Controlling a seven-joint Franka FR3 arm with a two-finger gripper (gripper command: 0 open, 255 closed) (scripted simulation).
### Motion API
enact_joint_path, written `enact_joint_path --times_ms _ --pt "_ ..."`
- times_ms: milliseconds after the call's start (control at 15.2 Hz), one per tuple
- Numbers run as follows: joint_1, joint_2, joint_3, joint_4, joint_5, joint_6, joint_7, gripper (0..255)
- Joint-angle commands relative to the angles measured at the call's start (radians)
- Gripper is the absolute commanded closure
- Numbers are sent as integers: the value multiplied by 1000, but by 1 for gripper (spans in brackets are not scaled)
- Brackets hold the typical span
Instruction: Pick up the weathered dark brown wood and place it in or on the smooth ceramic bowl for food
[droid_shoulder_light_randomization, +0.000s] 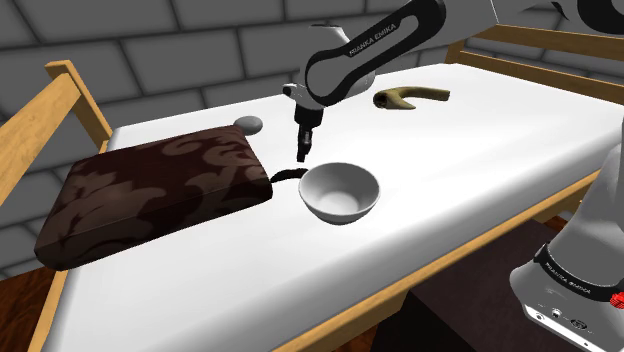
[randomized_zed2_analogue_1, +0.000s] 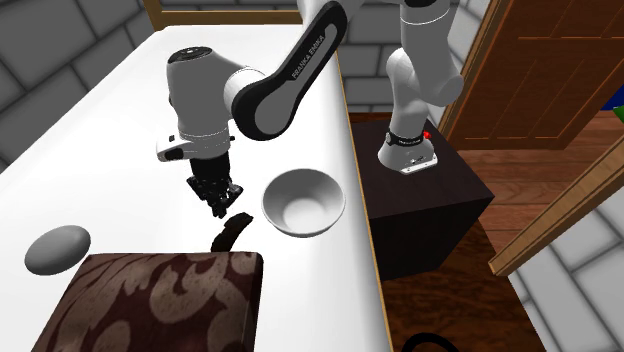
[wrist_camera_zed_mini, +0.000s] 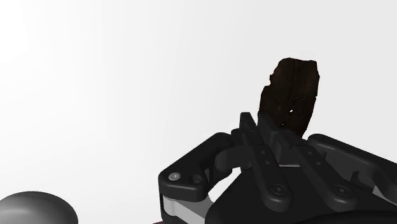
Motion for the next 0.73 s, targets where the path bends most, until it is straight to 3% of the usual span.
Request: enact_joint_path --times_ms 0,330,396,594,660 --pt "0 0 0 0 0 0 0 255" --pt "0 0 0 0 0 0 0 255" --pt "0 0 0 0 0 0 0 0" --pt "137 87 -38 181 -192 -228 227 0" --pt "154 102 -42 209 -209 -260 249 0"
